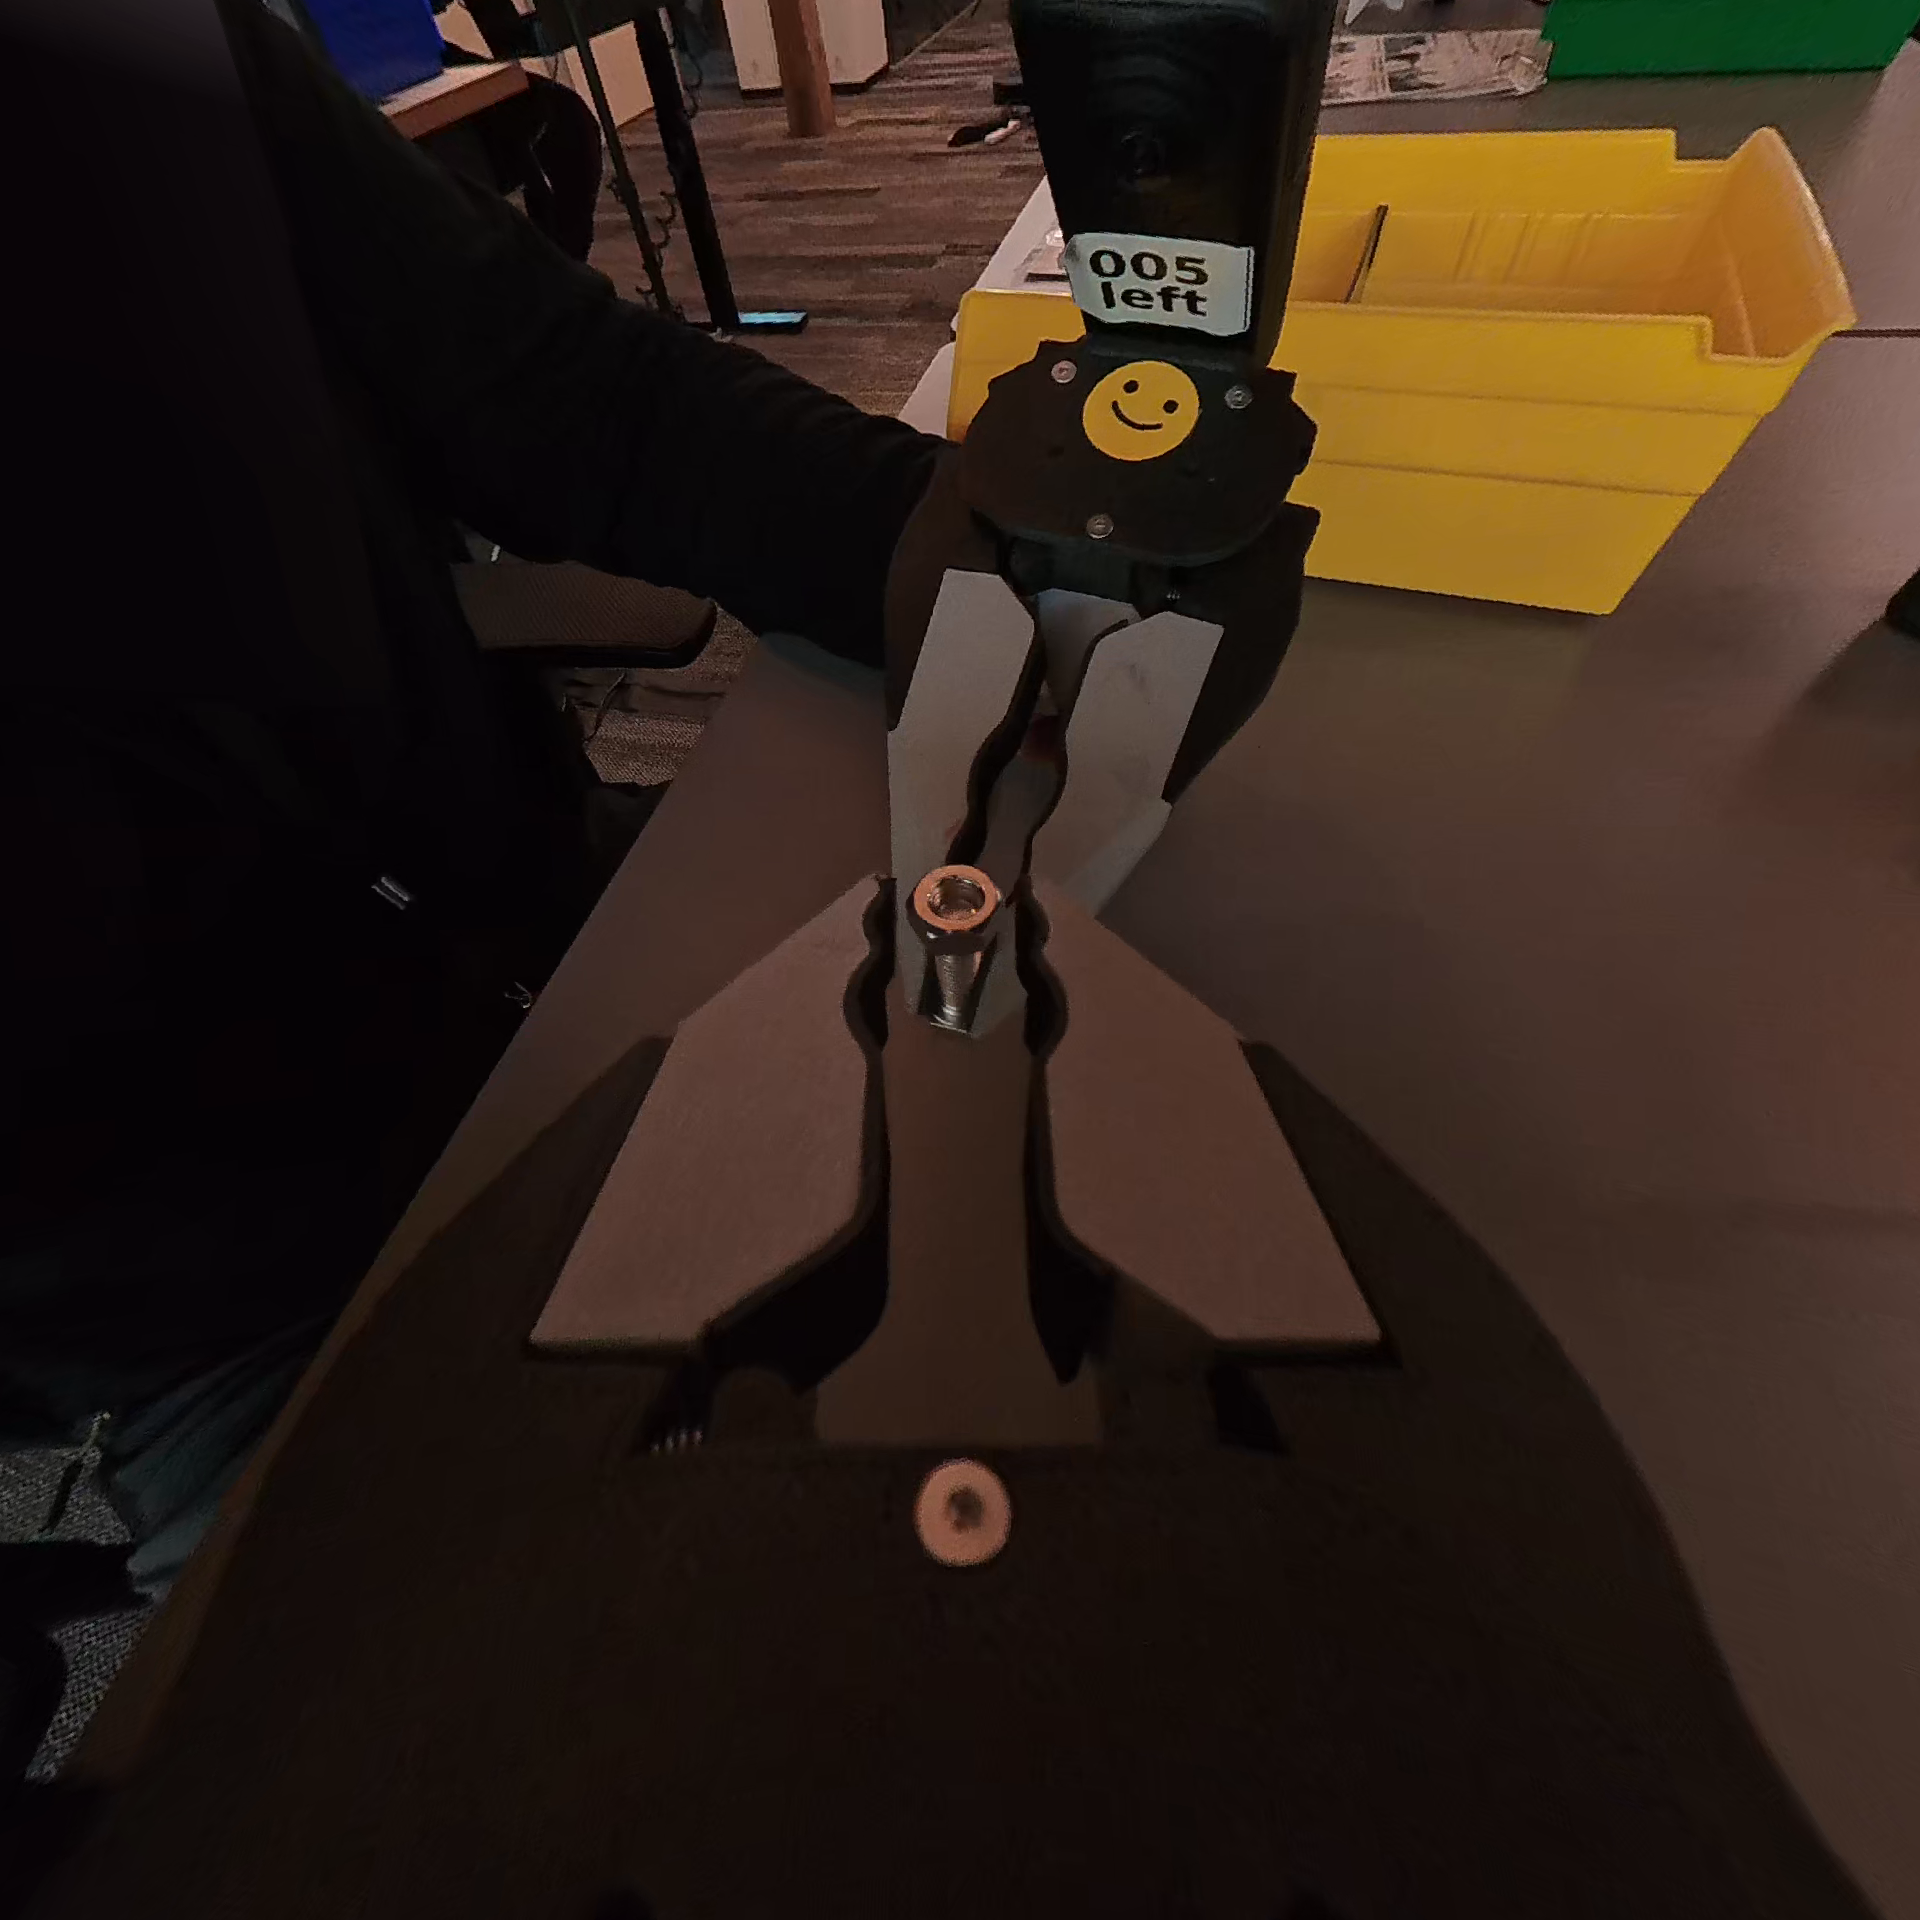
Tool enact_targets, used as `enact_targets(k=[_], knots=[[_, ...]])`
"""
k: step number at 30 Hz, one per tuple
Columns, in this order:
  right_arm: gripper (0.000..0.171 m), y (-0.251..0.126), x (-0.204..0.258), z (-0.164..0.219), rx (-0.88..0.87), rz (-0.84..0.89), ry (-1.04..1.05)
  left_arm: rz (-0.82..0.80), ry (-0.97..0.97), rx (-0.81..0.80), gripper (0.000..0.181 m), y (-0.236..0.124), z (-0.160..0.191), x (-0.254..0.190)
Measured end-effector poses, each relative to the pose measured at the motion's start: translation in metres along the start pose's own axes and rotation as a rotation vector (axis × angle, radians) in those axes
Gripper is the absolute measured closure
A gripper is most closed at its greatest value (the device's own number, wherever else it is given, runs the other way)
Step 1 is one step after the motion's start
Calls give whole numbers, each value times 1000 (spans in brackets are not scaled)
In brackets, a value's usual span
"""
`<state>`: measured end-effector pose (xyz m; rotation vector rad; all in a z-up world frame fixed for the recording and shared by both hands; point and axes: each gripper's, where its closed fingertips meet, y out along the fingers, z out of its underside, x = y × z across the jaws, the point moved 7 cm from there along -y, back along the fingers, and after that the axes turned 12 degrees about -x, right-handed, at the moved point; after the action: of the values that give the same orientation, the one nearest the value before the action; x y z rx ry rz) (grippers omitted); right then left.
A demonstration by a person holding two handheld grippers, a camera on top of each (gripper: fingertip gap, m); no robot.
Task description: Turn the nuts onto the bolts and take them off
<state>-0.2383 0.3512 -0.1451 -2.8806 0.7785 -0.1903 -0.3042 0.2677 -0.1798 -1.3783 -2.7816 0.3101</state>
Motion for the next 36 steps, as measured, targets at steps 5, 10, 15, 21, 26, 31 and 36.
enact_targets(k=[5,10,15,21,26,31,36], knots=[[155,2,1,2,13,-15,5,-1,6,8,174,1,1,0],[156,3,1,2,19,-8,2,-4,9,12,173,1,1,0],[157,3,1,3,30,12,-8,-23,15,17,173,1,1,1],[157,3,-1,3,46,45,-23,-52,12,27,173,1,2,4],[157,2,-4,4,50,73,-24,-85,9,34,173,0,3,8],[157,1,-8,4,57,106,-20,-131,1,42,174,1,3,11],[157,0,-11,4,56,133,-10,-180,-5,50,173,1,2,14]])
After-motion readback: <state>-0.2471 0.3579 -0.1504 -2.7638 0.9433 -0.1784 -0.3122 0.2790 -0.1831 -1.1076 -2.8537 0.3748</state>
